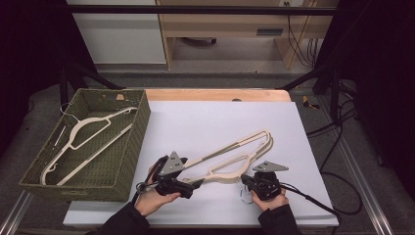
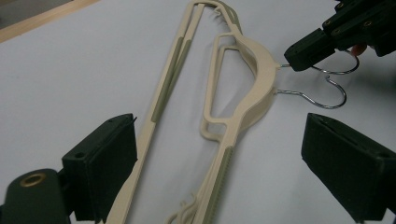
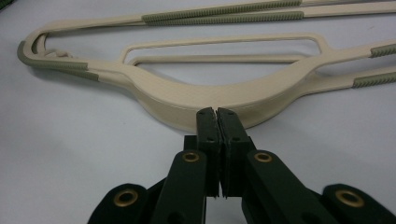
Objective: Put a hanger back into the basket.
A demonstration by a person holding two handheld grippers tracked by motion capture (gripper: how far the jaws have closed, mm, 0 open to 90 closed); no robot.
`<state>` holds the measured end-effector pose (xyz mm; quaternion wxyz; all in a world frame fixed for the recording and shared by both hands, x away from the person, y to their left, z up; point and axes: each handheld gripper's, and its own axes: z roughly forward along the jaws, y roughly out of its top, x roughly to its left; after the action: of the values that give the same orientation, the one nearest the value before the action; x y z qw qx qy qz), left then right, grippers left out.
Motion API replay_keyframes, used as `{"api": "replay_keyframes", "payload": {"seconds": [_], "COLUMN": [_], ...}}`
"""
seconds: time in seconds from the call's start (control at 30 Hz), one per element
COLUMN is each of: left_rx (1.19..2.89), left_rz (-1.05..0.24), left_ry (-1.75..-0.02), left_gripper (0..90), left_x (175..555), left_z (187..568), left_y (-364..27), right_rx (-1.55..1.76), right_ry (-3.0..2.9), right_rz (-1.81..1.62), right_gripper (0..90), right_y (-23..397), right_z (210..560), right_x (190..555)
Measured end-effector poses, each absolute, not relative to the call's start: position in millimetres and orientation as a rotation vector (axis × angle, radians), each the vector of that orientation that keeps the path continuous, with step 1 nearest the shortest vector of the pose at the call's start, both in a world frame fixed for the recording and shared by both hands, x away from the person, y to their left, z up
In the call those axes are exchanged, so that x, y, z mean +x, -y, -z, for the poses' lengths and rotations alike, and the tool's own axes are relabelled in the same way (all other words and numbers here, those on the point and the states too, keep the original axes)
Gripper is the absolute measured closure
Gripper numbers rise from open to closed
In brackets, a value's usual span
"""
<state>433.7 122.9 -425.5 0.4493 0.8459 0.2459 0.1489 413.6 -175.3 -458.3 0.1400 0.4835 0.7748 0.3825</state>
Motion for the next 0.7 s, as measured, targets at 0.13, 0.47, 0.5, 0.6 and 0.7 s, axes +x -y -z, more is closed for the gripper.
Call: {"api": "replay_keyframes", "payload": {"seconds": [0.13,0.47,0.5,0.6,0.7], "left_rx": [2.133,2.275,2.291,2.306,2.33], "left_rz": [-0.36,-0.341,-0.341,-0.347,-0.359], "left_ry": [-0.577,-0.482,-0.47,-0.454,-0.431], "left_gripper": [11.3,16.9,18.1,21.3,27.2], "left_x": [442.3,457.0,457.9,460.0,461.7], "left_z": [424.3,437.6,438.4,442.0,442.3], "left_y": [-101.5,-52.0,-49.5,-38.3,-30.4], "right_rx": [1.395,1.397,1.396,1.388,1.391], "right_ry": [-2.242,-2.24,-2.24,-2.243,-2.242], "right_rz": [-1.1,-1.103,-1.108,-1.11,-1.109], "right_gripper": [89.0,89.0,89.1,89.1,89.1], "right_y": [174.1,175.1,175.2,176.1,176.0], "right_z": [455.1,450.8,450.3,449.4,448.5], "right_x": [413.6,414.1,414.1,414.6,414.4]}}
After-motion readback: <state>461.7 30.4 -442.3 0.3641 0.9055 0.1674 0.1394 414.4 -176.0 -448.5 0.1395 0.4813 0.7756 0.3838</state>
